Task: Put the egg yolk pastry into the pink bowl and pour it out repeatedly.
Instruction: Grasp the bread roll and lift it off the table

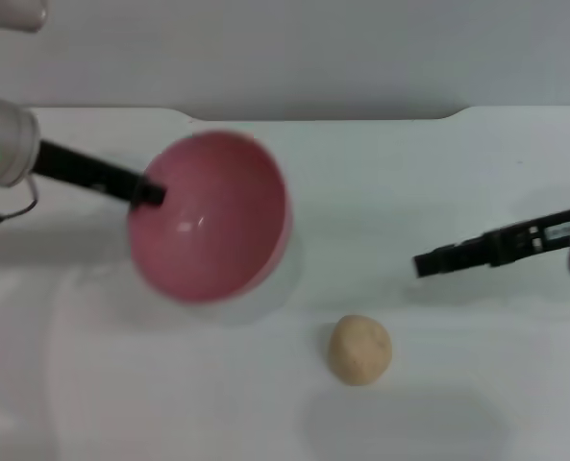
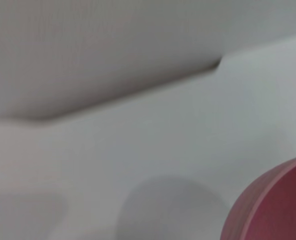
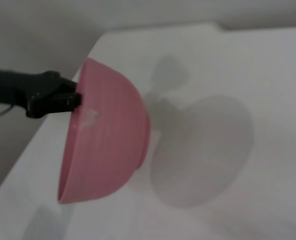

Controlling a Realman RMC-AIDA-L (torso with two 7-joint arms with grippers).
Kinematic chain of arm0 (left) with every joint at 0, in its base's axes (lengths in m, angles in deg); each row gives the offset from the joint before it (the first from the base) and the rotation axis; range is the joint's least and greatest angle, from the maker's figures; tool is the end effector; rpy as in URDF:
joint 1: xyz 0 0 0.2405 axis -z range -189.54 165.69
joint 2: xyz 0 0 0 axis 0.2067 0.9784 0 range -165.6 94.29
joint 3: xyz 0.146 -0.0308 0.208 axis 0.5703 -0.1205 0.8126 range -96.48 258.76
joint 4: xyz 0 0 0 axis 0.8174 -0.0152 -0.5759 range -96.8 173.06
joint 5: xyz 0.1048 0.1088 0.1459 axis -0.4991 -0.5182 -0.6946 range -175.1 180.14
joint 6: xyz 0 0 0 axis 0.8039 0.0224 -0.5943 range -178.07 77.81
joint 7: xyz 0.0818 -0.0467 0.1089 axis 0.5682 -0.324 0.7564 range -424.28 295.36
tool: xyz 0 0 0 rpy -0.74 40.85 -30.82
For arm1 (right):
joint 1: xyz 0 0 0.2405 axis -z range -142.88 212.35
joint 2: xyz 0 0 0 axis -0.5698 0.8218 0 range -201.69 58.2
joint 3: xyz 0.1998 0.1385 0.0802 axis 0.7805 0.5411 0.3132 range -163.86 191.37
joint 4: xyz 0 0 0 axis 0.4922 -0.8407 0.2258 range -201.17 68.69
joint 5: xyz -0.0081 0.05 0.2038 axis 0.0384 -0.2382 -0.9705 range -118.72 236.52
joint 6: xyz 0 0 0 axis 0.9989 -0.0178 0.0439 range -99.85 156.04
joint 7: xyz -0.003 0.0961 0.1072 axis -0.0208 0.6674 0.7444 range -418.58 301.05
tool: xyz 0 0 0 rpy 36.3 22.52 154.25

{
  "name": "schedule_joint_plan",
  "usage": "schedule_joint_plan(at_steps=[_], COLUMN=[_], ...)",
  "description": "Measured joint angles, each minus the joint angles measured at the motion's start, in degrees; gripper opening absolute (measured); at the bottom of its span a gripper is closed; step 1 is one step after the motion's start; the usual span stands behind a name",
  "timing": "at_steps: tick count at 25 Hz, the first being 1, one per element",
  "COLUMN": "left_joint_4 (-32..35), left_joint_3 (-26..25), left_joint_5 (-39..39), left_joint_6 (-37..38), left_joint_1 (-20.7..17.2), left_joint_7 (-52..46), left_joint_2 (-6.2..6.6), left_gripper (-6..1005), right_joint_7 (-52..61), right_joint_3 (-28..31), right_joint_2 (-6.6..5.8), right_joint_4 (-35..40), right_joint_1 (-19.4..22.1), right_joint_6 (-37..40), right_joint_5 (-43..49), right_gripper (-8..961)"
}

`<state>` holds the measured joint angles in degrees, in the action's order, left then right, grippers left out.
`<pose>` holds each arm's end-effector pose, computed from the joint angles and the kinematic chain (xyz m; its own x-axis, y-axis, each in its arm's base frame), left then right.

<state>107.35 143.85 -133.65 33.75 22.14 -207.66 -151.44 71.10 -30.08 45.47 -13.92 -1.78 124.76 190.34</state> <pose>-0.2075 0.3819 0.0449 0.6406 0.7532 0.1494 0.7458 -0.5641 -0.3542 0.2336 0.3512 0.0301 0.5263 -0.8277 -0.1948 -0.8424 -0.5387 0.0129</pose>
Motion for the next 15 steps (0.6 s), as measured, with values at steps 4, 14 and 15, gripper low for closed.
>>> schedule_joint_plan(at_steps=[4, 14, 15], left_joint_4=[6.5, 13.5, 13.6], left_joint_3=[-0.2, -1.1, -1.0], left_joint_5=[-4.8, -13.1, -13.1], left_joint_6=[5.5, 9.1, 9.1], left_joint_1=[-2.3, -6.2, -6.4], left_joint_7=[-1.6, -6.2, -6.2], left_joint_2=[-0.91, -1.79, -1.83], left_gripper=[-1, -1, -1], right_joint_7=[0.0, 2.7, 2.7], right_joint_3=[-5.5, -21.1, -21.1], right_joint_2=[0.8, 1.27, 1.27], right_joint_4=[-0.5, -9.2, -9.2], right_joint_1=[-1.9, -7.5, -7.5], right_joint_6=[-0.8, -11.0, -11.0], right_joint_5=[0.2, 1.6, 1.6], right_gripper=[555, 554, 554])
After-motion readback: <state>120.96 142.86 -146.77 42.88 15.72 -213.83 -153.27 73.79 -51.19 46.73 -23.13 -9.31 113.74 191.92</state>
